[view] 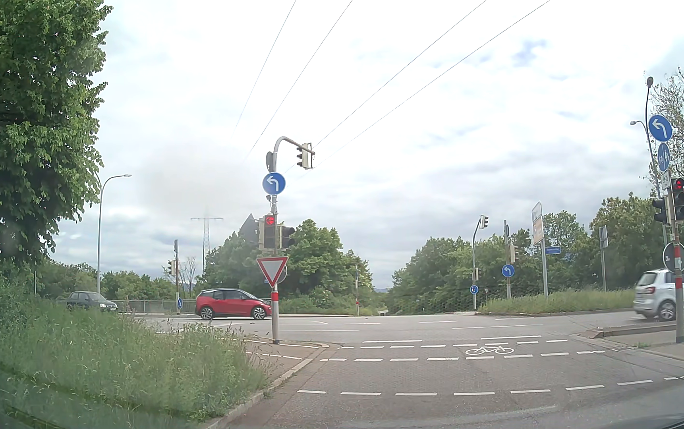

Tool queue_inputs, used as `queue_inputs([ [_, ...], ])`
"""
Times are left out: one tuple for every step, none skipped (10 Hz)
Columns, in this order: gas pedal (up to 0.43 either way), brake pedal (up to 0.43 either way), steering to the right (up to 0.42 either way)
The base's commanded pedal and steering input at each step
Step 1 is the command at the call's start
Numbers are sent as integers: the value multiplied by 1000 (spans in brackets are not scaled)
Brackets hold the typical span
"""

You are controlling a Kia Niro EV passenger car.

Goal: Follow the waypoints while adhering to traffic rules and regulations

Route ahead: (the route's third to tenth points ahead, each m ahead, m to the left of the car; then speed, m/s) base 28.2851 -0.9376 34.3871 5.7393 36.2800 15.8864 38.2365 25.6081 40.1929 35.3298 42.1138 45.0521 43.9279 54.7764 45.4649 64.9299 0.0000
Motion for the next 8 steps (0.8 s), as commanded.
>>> queue_inputs([
  [0, 244, -7],
  [0, 244, -7],
  [0, 244, -7],
  [0, 244, -7],
  [0, 244, -7],
  [0, 244, -7],
  [0, 244, -7],
  [0, 244, -7],
])
